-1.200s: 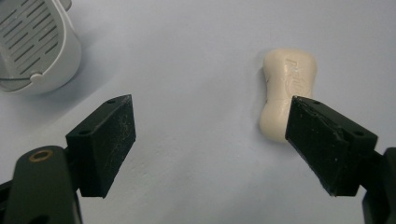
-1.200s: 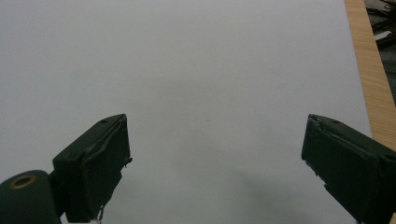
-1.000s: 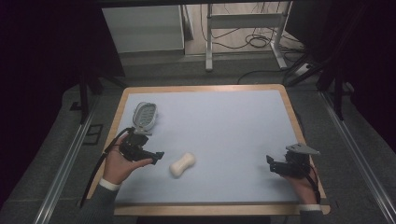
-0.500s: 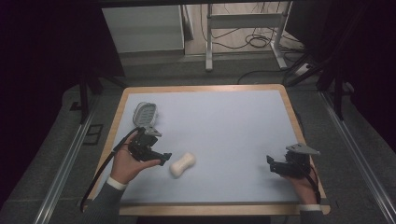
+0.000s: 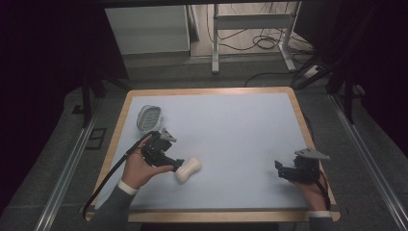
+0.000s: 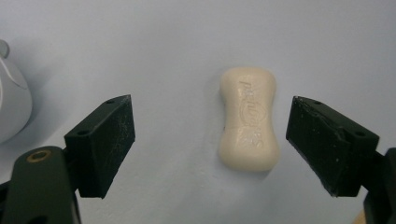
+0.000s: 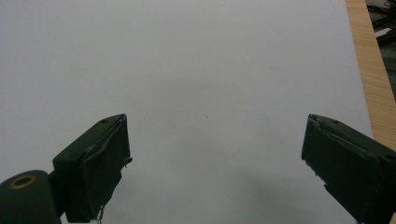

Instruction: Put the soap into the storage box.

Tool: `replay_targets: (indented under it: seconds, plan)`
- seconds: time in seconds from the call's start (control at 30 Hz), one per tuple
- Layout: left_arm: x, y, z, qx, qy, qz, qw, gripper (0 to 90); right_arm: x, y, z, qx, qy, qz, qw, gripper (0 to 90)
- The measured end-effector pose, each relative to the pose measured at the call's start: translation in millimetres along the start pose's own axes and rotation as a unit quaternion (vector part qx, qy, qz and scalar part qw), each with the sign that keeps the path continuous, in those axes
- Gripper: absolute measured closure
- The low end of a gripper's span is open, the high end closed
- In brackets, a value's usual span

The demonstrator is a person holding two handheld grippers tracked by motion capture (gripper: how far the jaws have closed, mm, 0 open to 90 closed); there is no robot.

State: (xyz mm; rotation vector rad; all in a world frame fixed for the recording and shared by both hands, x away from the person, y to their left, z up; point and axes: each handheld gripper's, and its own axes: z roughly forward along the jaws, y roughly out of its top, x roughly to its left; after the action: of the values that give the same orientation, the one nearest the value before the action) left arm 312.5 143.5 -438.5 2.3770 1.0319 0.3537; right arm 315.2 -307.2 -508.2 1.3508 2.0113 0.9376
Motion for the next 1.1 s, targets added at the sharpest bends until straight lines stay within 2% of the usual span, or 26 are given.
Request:
replay_targets:
  seconds: [0.13,0.2,0.57,0.73,1.1]
  plan:
    - [-5.0,3.8,6.4,0.005,-0.007,0.0,1.0,16.0,-0.3,-0.1,-0.3,-0.001,0.0,0.002,1.0,7.8]
    - [-10.0,6.9,13.0,0.016,-0.007,0.008,0.9998,15.9,-1.0,0.0,-0.6,-0.002,0.0,0.004,1.0,7.8]
    - [-25.3,11.6,41.9,0.054,-0.012,0.019,0.9983,15.8,-1.9,-0.6,-0.5,-0.001,0.0,0.003,1.0,7.7]
    - [-22.9,8.9,53.8,0.072,-0.016,0.014,0.9972,16.2,-2.5,-1.0,-0.6,0.0,-0.001,0.004,1.0,7.8]
    - [-19.6,2.8,68.5,0.092,-0.023,0.005,0.9955,16.8,-2.5,-1.3,0.1,0.001,-0.003,0.005,1.0,7.8]
